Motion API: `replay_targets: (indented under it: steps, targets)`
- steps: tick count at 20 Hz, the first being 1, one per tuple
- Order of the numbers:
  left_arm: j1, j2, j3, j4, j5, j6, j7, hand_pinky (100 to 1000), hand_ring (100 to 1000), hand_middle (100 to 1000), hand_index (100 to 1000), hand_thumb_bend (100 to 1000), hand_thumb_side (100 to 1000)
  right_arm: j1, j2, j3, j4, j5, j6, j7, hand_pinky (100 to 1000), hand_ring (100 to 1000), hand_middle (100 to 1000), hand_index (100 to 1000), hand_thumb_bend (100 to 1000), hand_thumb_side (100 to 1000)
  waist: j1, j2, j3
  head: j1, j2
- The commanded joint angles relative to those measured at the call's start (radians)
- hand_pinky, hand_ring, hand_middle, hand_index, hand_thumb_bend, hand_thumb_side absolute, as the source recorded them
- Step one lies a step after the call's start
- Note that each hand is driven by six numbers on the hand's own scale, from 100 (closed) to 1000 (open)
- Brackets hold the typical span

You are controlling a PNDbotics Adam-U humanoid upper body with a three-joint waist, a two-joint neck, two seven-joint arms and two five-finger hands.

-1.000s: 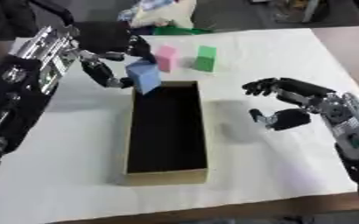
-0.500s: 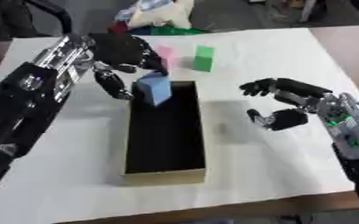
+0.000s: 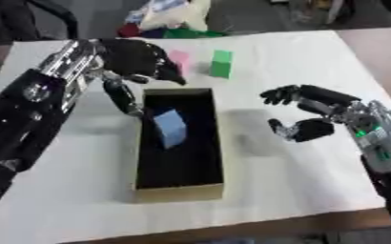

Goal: Pick up objects on the table and place them in the box.

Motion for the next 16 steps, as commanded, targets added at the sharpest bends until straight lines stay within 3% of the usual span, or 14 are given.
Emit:
replay_targets:
  steps: [1, 2, 6, 9, 16]
  targets:
    - [-0.013, 0.037, 0.019, -0.034, 0.029, -0.017, -0.022, 862, 802, 789, 948, 389, 385, -0.021, -0.016, -0.012, -0.006, 0.005, -0.002, 0.002, 814, 842, 826, 977, 100, 532, -0.002, -0.02, 0.001, -0.002, -0.001]
    - [-0.011, 0.04, 0.02, -0.038, 0.036, -0.014, -0.025, 860, 787, 769, 942, 257, 315, -0.022, -0.017, -0.012, -0.006, 0.006, -0.002, 0.002, 820, 843, 832, 980, 100, 527, -0.004, -0.021, 0.002, -0.003, -0.002]
    - [0.048, 0.084, 0.1, -0.122, 0.091, 0.027, 0.02, 856, 770, 745, 938, 132, 280, -0.071, -0.032, -0.012, 0.01, 0.034, 0.0, 0.002, 829, 844, 842, 985, 100, 526, -0.016, -0.024, 0.028, -0.021, -0.008]
    - [0.105, 0.121, 0.147, -0.197, 0.141, 0.049, 0.069, 854, 761, 734, 935, 100, 287, -0.114, -0.041, -0.013, 0.038, 0.053, -0.003, -0.001, 833, 844, 846, 987, 100, 523, -0.02, -0.026, 0.041, -0.028, -0.01]
    - [0.205, 0.166, 0.175, -0.288, 0.252, 0.122, 0.18, 850, 745, 709, 932, 100, 367, -0.221, -0.041, -0.036, 0.139, 0.109, 0.009, -0.023, 842, 849, 865, 994, 100, 539, -0.028, -0.024, 0.075, -0.049, -0.023]
